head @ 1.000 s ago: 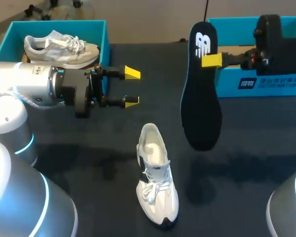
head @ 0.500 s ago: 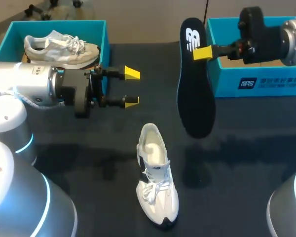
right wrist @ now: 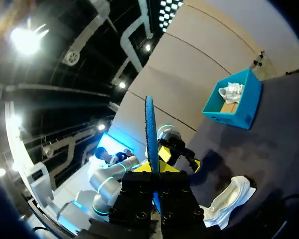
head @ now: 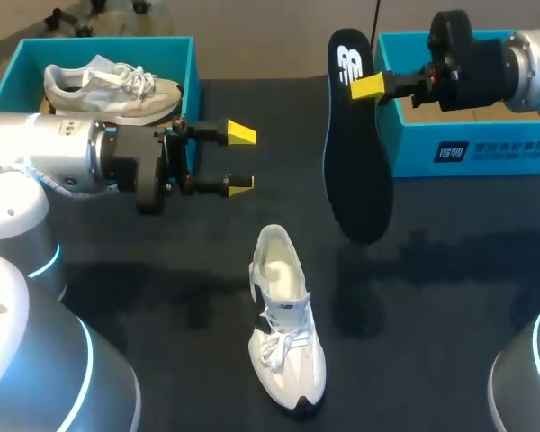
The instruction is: Take the shoe out of the shoebox, open the shoe tongue, remove and reinsert the insole, then place the shoe into the shoebox
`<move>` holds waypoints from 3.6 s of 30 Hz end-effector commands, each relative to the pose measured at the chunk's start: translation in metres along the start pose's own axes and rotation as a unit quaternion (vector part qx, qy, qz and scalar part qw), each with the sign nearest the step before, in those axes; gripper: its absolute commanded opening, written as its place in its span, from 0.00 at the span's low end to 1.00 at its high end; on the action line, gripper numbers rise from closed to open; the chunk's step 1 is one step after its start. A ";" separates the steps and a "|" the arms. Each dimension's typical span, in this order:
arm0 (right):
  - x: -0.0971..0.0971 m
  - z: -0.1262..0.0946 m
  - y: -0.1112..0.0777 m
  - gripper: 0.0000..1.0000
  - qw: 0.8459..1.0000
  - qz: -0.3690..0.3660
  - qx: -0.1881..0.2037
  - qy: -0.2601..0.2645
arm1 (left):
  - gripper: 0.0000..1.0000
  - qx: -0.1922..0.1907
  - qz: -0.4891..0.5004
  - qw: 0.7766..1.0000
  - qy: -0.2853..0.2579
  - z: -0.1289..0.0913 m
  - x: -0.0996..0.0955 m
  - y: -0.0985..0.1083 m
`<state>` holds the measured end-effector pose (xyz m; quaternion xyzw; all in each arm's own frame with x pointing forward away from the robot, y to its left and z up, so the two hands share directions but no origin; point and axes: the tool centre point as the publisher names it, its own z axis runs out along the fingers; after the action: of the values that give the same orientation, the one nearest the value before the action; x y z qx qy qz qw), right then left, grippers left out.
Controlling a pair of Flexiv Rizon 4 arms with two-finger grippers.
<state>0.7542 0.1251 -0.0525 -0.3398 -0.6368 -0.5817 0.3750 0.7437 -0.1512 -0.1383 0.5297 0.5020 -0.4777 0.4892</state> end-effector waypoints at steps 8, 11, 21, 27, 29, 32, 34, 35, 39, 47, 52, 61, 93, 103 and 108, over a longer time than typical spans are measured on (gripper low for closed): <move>-0.067 0.016 0.037 0.00 0.991 0.126 0.045 0.024 | 1.00 -0.001 0.001 1.000 -0.001 0.001 0.000 0.000; -0.070 0.017 0.038 0.00 0.989 0.141 0.047 0.020 | 1.00 -0.001 0.001 1.000 -0.001 0.001 0.000 0.000; -0.070 0.017 0.038 0.00 0.989 0.141 0.047 0.020 | 1.00 -0.001 0.001 1.000 -0.001 0.001 0.000 0.000; -0.086 0.031 0.043 0.00 0.978 0.203 0.036 0.020 | 1.00 -0.003 0.005 1.000 -0.007 0.003 0.001 0.001; -0.090 0.035 0.045 0.00 0.975 0.219 0.028 0.017 | 1.00 -0.004 0.010 1.000 -0.010 0.006 0.002 0.003; -0.095 0.038 0.046 0.00 0.971 0.237 0.022 0.007 | 1.00 -0.009 0.015 1.000 -0.019 0.012 0.002 0.008; -0.097 0.039 0.047 0.00 0.970 0.242 0.008 0.012 | 1.00 -0.017 0.018 0.999 -0.020 0.014 0.001 0.013; -0.099 0.040 0.047 0.00 0.968 0.250 0.007 0.005 | 1.00 -0.017 0.018 0.999 -0.021 0.016 0.001 0.015; -0.105 0.042 0.047 0.00 0.963 0.270 -0.002 0.009 | 1.00 -0.023 0.023 0.999 -0.023 0.022 0.001 0.021; -0.107 0.046 0.048 0.00 0.959 0.284 -0.002 0.019 | 1.00 -0.038 0.018 0.999 -0.013 0.030 0.003 0.032; -0.107 0.046 0.048 0.00 0.959 0.284 -0.002 0.019 | 1.00 -0.038 0.018 0.999 -0.013 0.030 0.003 0.032; -0.107 0.046 0.048 0.00 0.959 0.284 -0.002 0.019 | 1.00 -0.027 0.019 0.999 -0.008 0.050 0.009 0.034; -0.107 0.046 0.048 0.00 0.959 0.284 -0.002 0.019 | 0.30 -0.043 0.027 0.998 -0.022 0.071 0.001 0.033; -0.107 0.046 0.048 0.00 0.959 0.284 -0.002 0.019 | 0.25 -0.046 0.031 0.998 -0.018 0.079 0.000 0.034; -0.107 0.046 0.048 0.00 0.959 0.284 -0.002 0.019 | 0.23 -0.046 0.029 0.998 -0.017 0.082 0.001 0.035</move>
<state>0.8436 0.1742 -0.1241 -0.4958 -0.5057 -0.4595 0.5360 0.7768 -0.2284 -0.1431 0.5123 0.4979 -0.4503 0.5355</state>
